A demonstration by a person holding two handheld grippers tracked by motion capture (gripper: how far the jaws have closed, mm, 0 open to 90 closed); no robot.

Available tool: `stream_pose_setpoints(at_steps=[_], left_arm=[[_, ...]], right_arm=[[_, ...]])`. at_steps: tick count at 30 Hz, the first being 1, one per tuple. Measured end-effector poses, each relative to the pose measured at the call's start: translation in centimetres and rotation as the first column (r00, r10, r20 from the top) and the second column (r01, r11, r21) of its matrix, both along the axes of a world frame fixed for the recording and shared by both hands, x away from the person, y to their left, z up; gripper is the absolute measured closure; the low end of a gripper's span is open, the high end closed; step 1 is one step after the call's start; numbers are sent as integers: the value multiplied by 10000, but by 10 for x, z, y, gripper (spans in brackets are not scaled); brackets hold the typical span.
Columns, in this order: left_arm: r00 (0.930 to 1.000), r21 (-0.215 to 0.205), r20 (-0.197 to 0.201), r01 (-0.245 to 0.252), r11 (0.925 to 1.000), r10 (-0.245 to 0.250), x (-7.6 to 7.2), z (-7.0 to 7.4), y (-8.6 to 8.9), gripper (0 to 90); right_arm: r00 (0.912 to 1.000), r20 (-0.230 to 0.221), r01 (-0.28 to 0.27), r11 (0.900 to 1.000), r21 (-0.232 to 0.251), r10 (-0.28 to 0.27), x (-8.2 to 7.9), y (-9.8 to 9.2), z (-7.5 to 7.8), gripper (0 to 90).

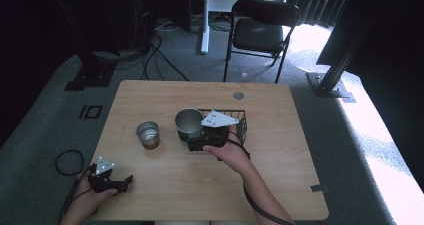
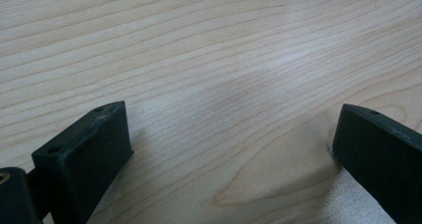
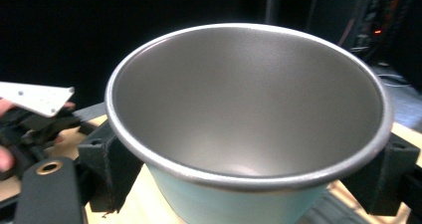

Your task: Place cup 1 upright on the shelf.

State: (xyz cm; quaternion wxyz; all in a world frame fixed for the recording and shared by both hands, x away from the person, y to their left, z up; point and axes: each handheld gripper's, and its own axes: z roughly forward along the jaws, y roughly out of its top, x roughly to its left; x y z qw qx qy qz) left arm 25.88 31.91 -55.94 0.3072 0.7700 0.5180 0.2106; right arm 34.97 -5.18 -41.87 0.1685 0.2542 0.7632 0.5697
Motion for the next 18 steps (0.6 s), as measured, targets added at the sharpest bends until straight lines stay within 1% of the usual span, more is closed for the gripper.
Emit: stream_pose_setpoints(at_steps=[5,8,10,11,12,13,14,16,17,18], left_arm=[[10000,2,0,2,10000,-2,0,0,0,26],[10000,-1,0,-1,10000,1,0,0,0,26],[10000,0,-1,0,10000,0,0,0,0,26],[10000,0,-1,0,10000,0,0,0,0,26],[10000,2,-3,0,10000,0,0,0,0,26],[10000,4,-14,5,10000,-5,0,0,0,26],[10000,0,-3,-1,10000,1,0,0,0,26],[10000,-2,4,-2,10000,2,0,0,0,26],[10000,11,6,3,10000,-3,0,0,0,26],[10000,3,4,4,10000,-4,0,0,0,26]], right_arm=[[9973,89,725,9973,77,-726,10,-14,7,144],[9913,129,1305,9914,132,-1306,18,-23,11,144],[9898,141,1414,9899,89,-1416,19,-25,12,144],[9860,172,1655,9862,65,-1656,22,-28,13,144],[9860,172,1655,9862,65,-1656,22,-28,13,144],[9748,199,2221,9750,-57,-2220,28,-34,12,144],[9716,155,2363,9716,-86,-2362,30,-36,11,144],[9654,22,2609,9654,27,-2609,34,-41,10,144],[9619,83,2732,9620,-11,-2732,35,-43,9,144],[9561,168,2927,9562,-37,-2926,36,-45,7,144]])
